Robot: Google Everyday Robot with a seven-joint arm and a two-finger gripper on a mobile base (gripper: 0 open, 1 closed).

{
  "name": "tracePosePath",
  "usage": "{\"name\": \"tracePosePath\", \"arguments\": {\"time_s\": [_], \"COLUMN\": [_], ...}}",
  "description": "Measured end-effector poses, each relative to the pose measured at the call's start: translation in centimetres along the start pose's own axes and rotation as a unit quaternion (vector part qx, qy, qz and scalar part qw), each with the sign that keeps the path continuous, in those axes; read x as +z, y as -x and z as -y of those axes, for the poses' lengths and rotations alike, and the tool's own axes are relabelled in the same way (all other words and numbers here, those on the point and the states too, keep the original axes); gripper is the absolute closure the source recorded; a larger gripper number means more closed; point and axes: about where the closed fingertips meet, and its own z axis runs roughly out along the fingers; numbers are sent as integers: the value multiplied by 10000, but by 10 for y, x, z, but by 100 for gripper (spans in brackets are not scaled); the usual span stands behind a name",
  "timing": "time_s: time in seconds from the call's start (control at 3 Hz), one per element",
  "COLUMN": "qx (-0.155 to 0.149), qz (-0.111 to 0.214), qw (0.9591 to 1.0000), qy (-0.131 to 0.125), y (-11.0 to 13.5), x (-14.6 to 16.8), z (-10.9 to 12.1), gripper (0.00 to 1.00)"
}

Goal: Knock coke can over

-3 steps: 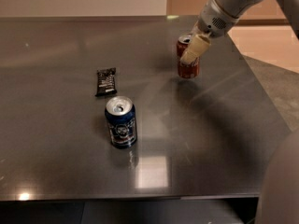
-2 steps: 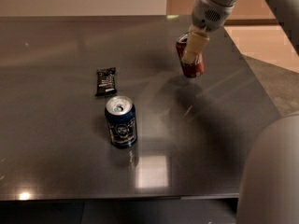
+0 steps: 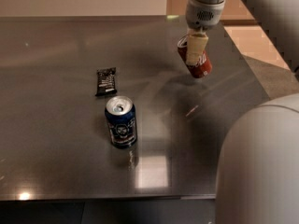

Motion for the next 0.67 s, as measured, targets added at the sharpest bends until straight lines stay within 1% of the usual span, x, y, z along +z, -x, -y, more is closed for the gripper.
{"name": "tracePosePath", "arguments": {"time_s": [0.33,0.67], "qx": [-208,-485], "qz": [-130,-272], "qw": [9995,9976], "qy": [213,401], "y": [-5,-6], "x": [16,30], "z": [-7,-14], "gripper": [59,36]}}
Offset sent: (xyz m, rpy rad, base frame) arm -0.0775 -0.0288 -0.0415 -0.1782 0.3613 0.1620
